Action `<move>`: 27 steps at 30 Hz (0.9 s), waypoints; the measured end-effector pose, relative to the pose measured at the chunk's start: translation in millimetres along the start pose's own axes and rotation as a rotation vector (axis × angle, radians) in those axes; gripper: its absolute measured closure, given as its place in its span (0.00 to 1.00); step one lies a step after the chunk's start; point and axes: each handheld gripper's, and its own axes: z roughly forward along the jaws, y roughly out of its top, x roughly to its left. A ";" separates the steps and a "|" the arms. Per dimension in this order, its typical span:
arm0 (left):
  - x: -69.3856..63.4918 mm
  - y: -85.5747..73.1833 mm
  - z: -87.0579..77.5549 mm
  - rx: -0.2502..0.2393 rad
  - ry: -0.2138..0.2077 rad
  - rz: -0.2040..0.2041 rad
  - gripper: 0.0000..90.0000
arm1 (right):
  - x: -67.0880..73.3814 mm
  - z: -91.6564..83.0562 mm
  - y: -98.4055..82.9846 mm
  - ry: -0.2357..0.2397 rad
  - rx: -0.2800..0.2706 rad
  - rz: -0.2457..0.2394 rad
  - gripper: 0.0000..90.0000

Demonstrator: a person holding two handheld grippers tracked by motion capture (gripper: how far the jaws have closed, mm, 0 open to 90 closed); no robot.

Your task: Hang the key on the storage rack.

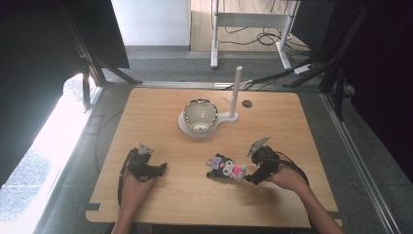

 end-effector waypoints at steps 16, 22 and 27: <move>0.1 0.0 -0.1 0.002 0.000 0.001 0.07 | 22.7 9.2 33.0 0.083 0.095 -0.049 0.07; 0.1 0.0 -0.1 0.002 0.000 0.001 0.07 | 26.5 19.7 43.1 0.080 0.125 -0.033 0.04; 0.1 0.0 -0.1 0.001 0.000 0.001 0.07 | 27.0 33.4 52.4 0.072 0.152 -0.004 0.04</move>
